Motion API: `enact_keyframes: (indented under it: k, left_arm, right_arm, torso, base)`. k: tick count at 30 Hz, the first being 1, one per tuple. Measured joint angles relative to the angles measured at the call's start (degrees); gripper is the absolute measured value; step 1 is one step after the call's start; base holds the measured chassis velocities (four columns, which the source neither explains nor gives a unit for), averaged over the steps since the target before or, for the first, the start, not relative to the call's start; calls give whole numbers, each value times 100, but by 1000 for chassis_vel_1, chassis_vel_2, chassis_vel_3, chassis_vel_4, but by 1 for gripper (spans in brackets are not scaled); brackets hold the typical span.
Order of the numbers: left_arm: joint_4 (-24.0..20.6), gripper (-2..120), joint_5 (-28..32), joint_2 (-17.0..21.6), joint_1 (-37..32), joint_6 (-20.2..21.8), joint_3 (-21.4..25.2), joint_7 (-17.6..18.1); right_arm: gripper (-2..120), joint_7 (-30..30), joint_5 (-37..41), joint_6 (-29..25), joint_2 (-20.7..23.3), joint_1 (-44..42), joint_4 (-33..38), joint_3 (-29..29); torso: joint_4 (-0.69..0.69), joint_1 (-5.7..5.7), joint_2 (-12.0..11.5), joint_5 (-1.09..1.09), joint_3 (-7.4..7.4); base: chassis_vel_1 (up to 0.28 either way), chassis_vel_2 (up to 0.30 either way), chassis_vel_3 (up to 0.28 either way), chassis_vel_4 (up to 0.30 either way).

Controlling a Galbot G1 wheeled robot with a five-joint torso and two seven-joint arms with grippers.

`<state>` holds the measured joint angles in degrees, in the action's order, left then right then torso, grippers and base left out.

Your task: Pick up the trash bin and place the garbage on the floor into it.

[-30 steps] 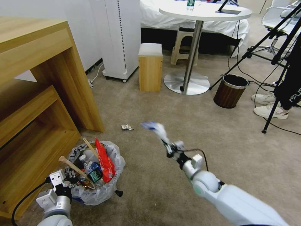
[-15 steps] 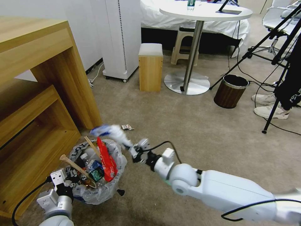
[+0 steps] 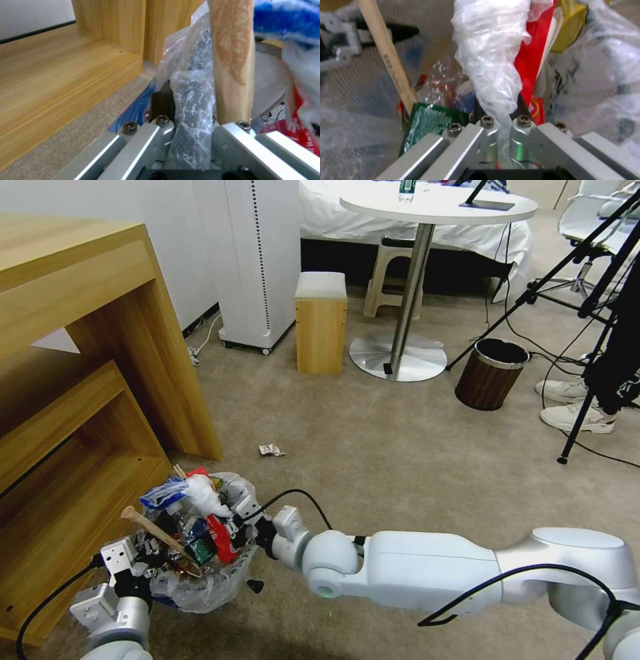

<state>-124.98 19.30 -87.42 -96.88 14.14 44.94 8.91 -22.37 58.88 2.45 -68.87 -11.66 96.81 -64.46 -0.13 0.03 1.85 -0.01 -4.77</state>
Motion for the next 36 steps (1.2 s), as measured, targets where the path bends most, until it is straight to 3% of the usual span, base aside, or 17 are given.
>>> enact_keyframes:
  k: [10,16,36]
  left_arm:
    - [26,1,17,20,12,-8,1,0]
    - [51,1,18,27,7,-20,1,0]
    - [47,1,127,147,-29,38,64,24]
  right_arm:
    - [0,-574,75,532,-94,-59,-36,-8]
    - [0,-637,144,554,-140,-90,-16,62]
    - [75,-669,134,528,276,-211,434,280]
  torso:
    - [0,0,0,1,0]
    - [0,0,0,1,0]
    - [0,0,0,2,0]
  base:
    - [0,0,0,0]
    - [0,0,0,0]
    - [0,0,0,0]
